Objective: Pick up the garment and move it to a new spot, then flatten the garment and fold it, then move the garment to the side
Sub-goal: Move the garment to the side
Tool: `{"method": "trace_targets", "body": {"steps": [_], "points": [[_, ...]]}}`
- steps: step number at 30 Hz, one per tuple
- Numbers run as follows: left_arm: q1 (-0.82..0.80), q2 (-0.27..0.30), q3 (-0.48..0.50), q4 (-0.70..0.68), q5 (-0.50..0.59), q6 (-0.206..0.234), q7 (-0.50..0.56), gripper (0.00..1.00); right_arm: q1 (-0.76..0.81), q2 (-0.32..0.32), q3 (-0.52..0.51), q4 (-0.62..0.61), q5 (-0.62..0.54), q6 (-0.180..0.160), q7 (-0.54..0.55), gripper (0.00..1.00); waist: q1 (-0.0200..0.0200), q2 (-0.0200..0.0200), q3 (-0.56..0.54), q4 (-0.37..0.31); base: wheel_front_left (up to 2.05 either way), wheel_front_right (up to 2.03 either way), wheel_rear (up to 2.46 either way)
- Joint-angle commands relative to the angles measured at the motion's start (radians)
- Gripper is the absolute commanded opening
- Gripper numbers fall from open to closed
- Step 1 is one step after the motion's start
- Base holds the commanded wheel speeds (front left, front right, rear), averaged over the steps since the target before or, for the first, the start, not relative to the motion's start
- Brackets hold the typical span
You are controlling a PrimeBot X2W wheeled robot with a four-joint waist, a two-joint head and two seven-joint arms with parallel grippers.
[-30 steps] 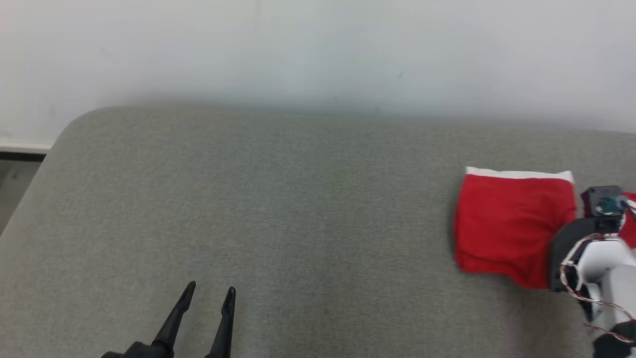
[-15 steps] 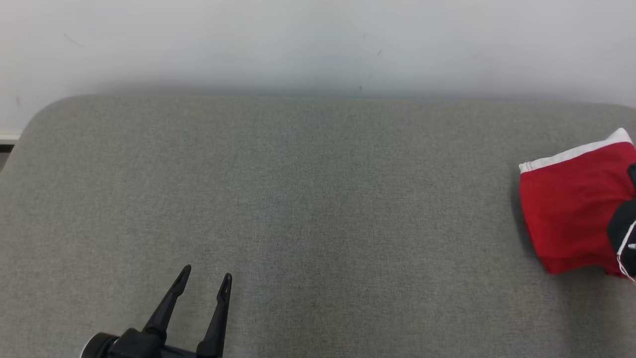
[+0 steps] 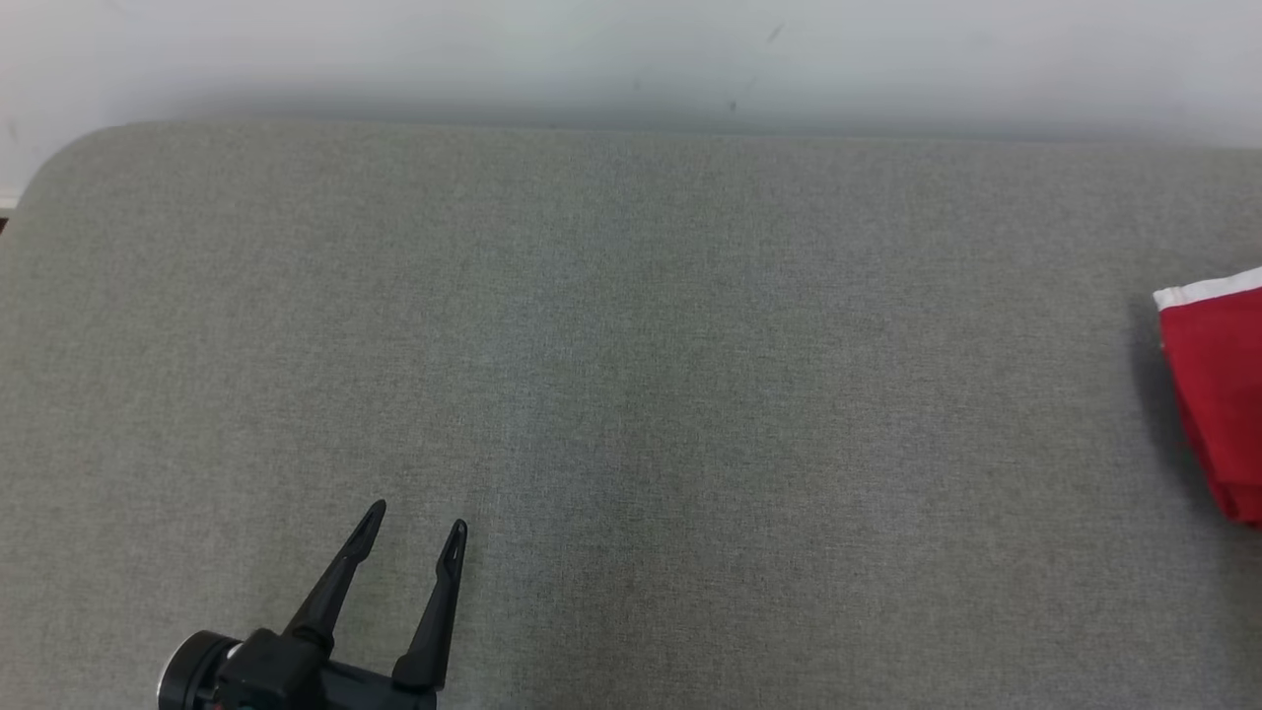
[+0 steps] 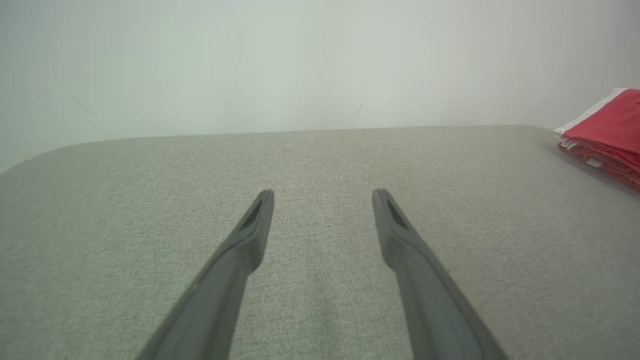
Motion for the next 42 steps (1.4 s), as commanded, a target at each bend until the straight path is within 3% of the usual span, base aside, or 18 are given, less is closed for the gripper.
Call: {"method": "trace_targets", "body": {"steps": [1, 5, 12, 14, 15, 16, 17, 21, 28, 34, 40, 42], "points": [[-0.013, 0.004, -0.001, -0.002, 0.001, 0.002, -0.003, 1.0, 0.015, -0.017, -0.008, -0.003, -0.009, -0.002, -0.008, 0.0, -0.0001, -0.0001, 0.015, 0.005, 0.0, 0.0, 0.0], [-0.016, 0.007, -0.003, -0.001, -0.004, 0.002, -0.003, 1.0, 0.05, -0.035, -0.038, -0.037, -0.061, -0.002, -0.027, 0.0, -0.0001, -0.0001, 0.028, 0.003, 0.0, 0.0, 0.0], [-0.032, 0.011, -0.015, 0.002, -0.002, 0.002, -0.003, 1.0, 0.088, -0.002, -0.087, -0.105, -0.126, -0.002, 0.003, 0.0, -0.0001, -0.0001, 0.048, -0.006, 0.0, 0.0, 0.0], [-0.037, 0.012, -0.018, 0.002, -0.002, 0.002, -0.003, 1.0, 0.087, 0.0, -0.096, -0.122, -0.145, -0.002, 0.006, 0.74, -0.0001, -0.0001, 0.052, -0.009, 0.0, 0.0, 0.0], [-0.04, 0.013, -0.018, 0.003, -0.003, 0.002, -0.003, 1.0, 0.089, 0.003, -0.117, -0.134, -0.17, -0.002, -0.003, 0.6, -0.0001, -0.0001, 0.053, -0.013, 0.0, 0.0, 0.0], [-0.039, 0.013, -0.019, 0.004, -0.004, 0.002, -0.003, 1.0, 0.091, 0.004, -0.135, -0.139, -0.182, -0.002, -0.017, 0.84, -0.0001, -0.0001, 0.053, -0.015, 0.0, 0.0, 0.0], [-0.038, 0.012, -0.019, 0.006, -0.004, 0.002, -0.003, 1.0, 0.094, 0.011, -0.149, -0.141, -0.193, -0.002, -0.026, 1.0, -0.0001, -0.0001, 0.052, -0.018, 0.0, 0.0, 0.0], [-0.037, 0.006, -0.021, 0.008, -0.006, 0.002, -0.003, 1.0, 0.086, 0.025, -0.178, -0.147, -0.227, -0.002, -0.089, 1.0, -0.0001, -0.0001, 0.044, -0.028, 0.0, 0.0, 0.0], [-0.043, -0.018, 0.012, -0.01, 0.002, 0.021, -0.003, 1.0, 0.03, 0.107, -0.224, -0.085, -0.232, -0.002, -0.332, 1.0, -0.0001, -0.0001, -0.004, -0.038, 0.0, 0.0, 0.0], [0.023, -0.051, 0.058, -0.009, 0.0, 0.03, -0.003, 1.0, 0.072, 0.27, -0.253, -0.07, -0.172, -0.002, -0.498, 1.0, -0.0001, -0.0001, -0.117, -0.017, 0.0, 0.0, 0.0], [0.075, -0.1, 0.128, 0.014, -0.015, 0.067, -0.003, 1.0, 0.228, 0.468, -0.306, -0.181, -0.072, -0.002, -0.588, 1.0, -0.0001, -0.0001, -0.224, 0.015, 0.0, 0.0, 0.0], [0.078, -0.105, 0.139, 0.019, -0.013, 0.072, -0.003, 1.0, 0.255, 0.491, -0.315, -0.201, -0.054, -0.002, -0.594, 1.0, -0.0001, -0.0001, -0.237, 0.019, 0.0, 0.0, 0.0]]}}
